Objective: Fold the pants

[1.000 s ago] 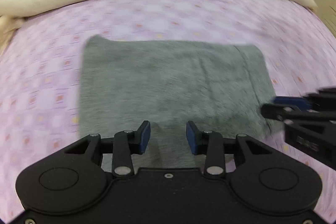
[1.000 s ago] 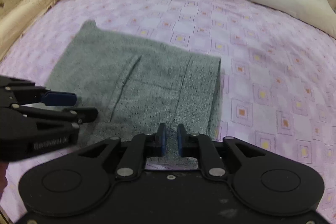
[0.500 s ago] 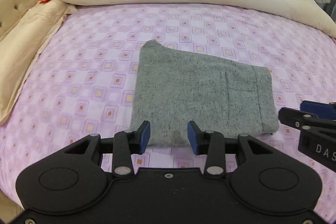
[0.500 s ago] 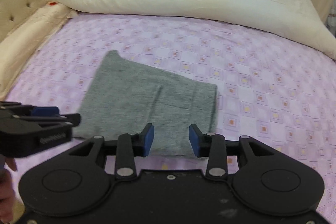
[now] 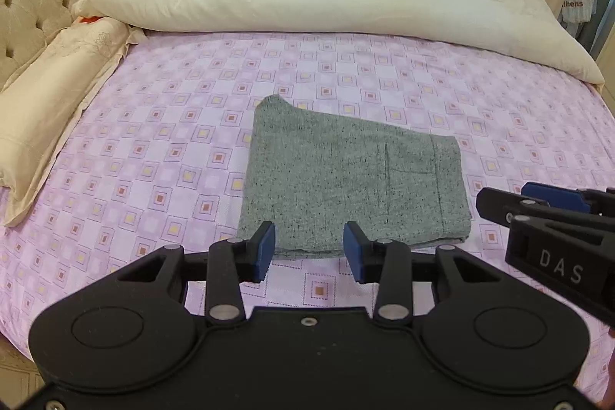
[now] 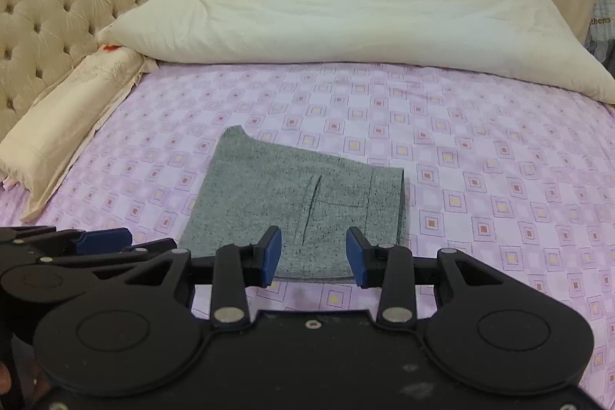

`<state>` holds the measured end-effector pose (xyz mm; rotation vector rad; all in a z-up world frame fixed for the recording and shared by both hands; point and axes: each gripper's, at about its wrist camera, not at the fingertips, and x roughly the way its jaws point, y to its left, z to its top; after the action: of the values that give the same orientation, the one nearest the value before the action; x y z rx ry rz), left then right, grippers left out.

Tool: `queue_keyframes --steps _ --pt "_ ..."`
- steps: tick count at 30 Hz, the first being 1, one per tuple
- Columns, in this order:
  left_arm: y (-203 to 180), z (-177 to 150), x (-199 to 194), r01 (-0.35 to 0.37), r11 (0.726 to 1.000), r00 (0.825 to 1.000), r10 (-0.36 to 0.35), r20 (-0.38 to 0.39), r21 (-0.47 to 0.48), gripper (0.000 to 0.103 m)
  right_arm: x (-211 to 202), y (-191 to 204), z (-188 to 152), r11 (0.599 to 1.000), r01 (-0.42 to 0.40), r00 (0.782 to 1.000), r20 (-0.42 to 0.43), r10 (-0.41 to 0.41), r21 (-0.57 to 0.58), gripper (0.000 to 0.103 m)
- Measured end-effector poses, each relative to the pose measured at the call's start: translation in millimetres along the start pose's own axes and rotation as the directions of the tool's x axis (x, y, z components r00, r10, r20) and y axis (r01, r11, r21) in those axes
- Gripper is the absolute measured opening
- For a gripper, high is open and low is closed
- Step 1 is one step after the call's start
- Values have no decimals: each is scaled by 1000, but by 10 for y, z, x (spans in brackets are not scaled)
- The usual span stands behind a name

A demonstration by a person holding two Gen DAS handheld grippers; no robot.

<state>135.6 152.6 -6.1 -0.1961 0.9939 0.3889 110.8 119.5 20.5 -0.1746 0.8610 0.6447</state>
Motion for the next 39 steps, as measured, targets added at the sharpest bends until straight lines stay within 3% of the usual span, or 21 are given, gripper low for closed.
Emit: queue_keyframes --steps 39 --pt "42 5 65 -3 1000 1000 3 -22 1 49 1 -4 28 1000 -2 1000 -21 2 24 40"
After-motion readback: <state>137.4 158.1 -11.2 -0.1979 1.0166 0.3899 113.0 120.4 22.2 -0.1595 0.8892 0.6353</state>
